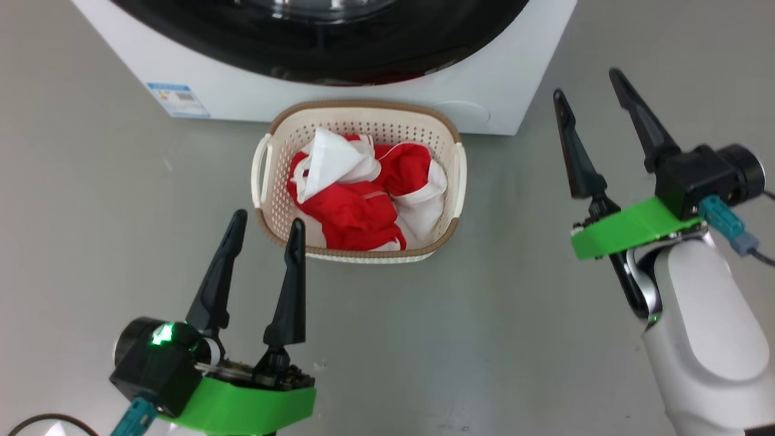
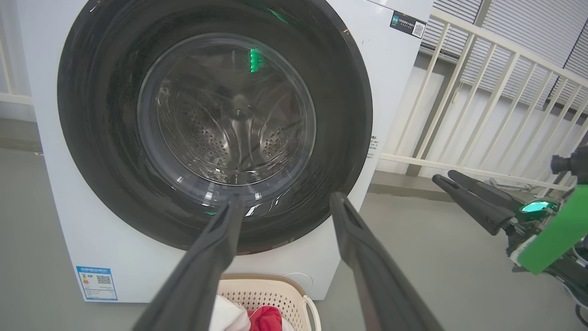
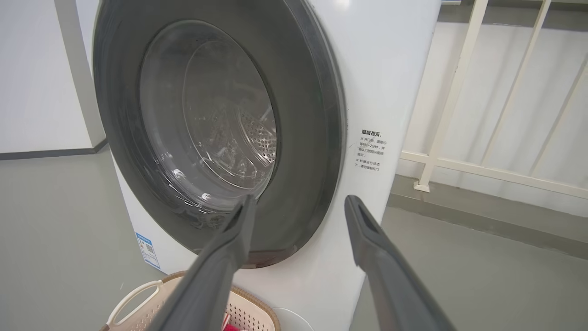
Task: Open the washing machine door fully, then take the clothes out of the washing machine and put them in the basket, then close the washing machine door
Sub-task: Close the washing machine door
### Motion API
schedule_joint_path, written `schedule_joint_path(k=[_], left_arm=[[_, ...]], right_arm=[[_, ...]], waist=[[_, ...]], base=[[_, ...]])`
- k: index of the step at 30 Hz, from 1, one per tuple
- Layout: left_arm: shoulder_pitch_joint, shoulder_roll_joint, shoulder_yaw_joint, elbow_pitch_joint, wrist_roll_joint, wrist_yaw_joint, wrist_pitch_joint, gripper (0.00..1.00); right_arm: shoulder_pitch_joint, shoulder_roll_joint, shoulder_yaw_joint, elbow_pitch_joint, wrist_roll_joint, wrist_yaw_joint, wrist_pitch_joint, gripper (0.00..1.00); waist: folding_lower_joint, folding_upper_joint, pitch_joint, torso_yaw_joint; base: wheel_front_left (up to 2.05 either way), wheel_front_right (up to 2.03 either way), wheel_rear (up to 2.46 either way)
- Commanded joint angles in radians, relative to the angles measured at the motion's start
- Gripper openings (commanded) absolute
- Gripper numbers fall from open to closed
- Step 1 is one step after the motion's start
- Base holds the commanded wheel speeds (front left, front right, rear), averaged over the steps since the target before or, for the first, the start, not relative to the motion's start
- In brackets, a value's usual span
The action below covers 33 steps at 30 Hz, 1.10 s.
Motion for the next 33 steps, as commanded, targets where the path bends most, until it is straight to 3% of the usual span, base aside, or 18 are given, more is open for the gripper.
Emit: schedule_joint_path(k=[1,13,33], left_arm=[[0.017,0.008,0.038,-0.014,0.009,0.008,-0.005,1.0],[0.074,0.008,0.08,0.03,0.005,0.002,-0.005,1.0],[0.157,0.008,0.137,0.102,0.064,0.008,-0.005,1.0]], right_arm=[[0.042,0.016,0.004,-0.047,-0.011,-0.004,0.002,1.0],[0.274,0.019,-0.081,-0.177,0.01,-0.004,0.002,1.0],[0.476,0.019,-0.073,-0.253,0.047,-0.004,0.002,1.0]], waist=[[0.0,0.0,-0.044,-0.035],[0.0,0.0,-0.136,-0.073],[0.0,0.0,-0.284,-0.117]], base=[[0.0,0.0,0.0],[0.0,0.0,0.0],[0.0,0.0,0.0]])
